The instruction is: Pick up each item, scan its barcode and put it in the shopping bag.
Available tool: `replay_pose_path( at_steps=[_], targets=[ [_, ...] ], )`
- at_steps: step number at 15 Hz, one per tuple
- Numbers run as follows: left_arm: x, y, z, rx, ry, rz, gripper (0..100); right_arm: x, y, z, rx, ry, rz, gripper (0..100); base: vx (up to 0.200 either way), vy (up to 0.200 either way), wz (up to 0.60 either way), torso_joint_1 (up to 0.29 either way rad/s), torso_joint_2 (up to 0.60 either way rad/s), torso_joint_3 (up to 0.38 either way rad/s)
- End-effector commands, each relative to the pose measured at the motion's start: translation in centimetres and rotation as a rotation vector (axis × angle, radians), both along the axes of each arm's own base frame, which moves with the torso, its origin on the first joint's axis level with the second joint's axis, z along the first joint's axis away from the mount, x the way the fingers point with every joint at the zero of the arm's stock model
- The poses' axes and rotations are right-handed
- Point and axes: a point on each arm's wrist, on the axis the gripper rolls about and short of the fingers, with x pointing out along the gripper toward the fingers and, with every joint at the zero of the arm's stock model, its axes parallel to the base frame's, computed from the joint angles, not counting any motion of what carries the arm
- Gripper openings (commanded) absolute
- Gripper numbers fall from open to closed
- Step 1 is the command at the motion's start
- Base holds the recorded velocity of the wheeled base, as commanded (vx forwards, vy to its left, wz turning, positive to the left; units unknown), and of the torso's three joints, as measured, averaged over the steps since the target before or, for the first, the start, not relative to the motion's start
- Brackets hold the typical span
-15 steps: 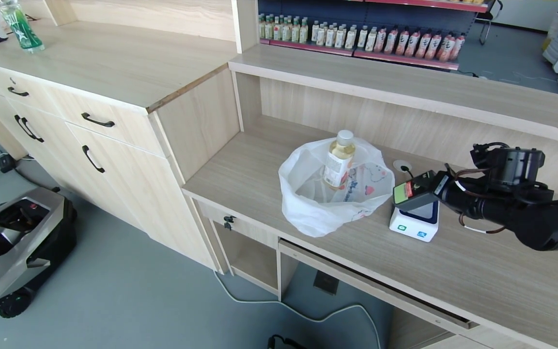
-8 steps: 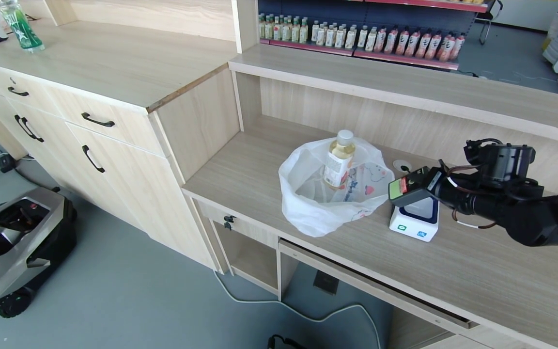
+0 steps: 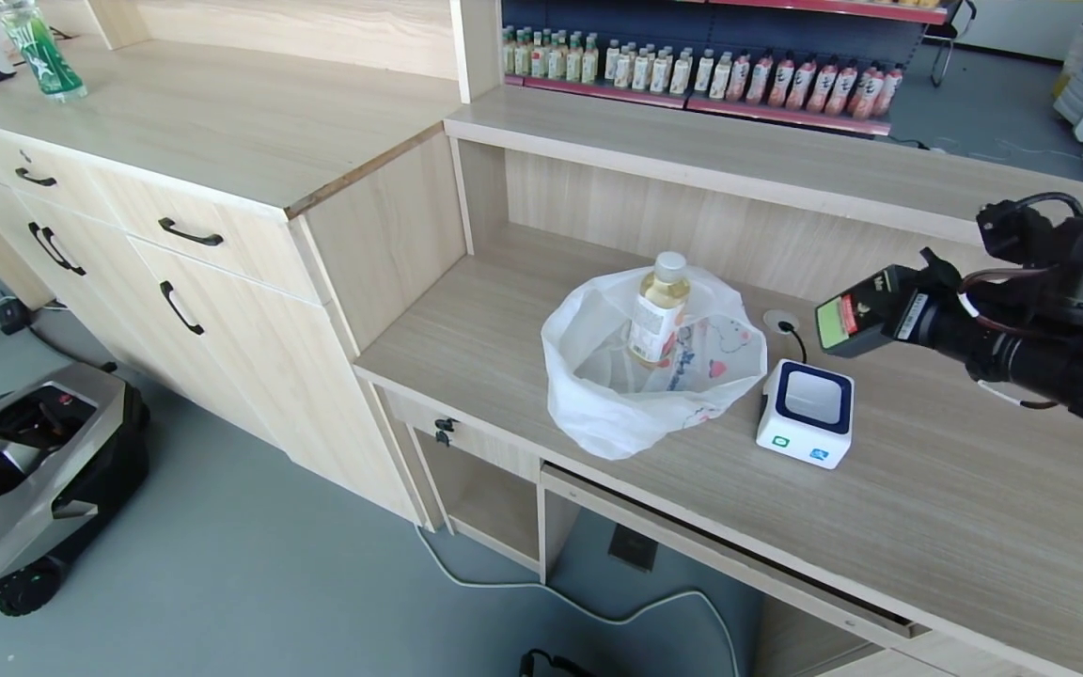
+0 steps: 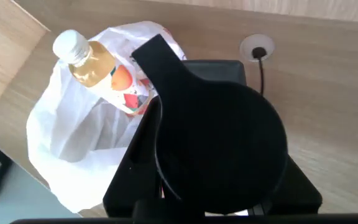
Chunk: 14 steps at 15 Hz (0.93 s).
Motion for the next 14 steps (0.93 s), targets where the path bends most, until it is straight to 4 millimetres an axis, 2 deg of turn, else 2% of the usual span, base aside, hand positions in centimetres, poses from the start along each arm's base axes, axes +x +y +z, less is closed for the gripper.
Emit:
replay_pose_path(
  at_steps=[1, 2, 5, 14],
  targets=[
    [0.0, 0.0, 0.0, 0.000, -0.001, 0.001, 100, -8.7, -2.1, 1.5, -0.225, -0.062, -0.136, 0, 0.000, 0.000, 0.00, 0.000, 0.00, 0.000],
    [0.0, 0.0, 0.0, 0.000, -0.001, 0.001, 100, -10.2, -1.9, 0.8, -0.225, -0.054, -0.139, 0, 0.000, 0.000, 0.00, 0.000, 0.00, 0.000],
    [0.0, 0.0, 0.0, 0.000, -0.001, -0.002, 100, -11.8, -1.8, 0.1, -0.227, -0.047, -0.147, 0, 0.000, 0.000, 0.00, 0.000, 0.00, 0.000],
    [0.0, 0.0, 0.0, 0.008, 0.001, -0.004, 100, -12.1, -1.8, 0.3, -0.229, -0.059, -0.148, 0, 0.000, 0.000, 0.00, 0.000, 0.00, 0.000]
  ],
)
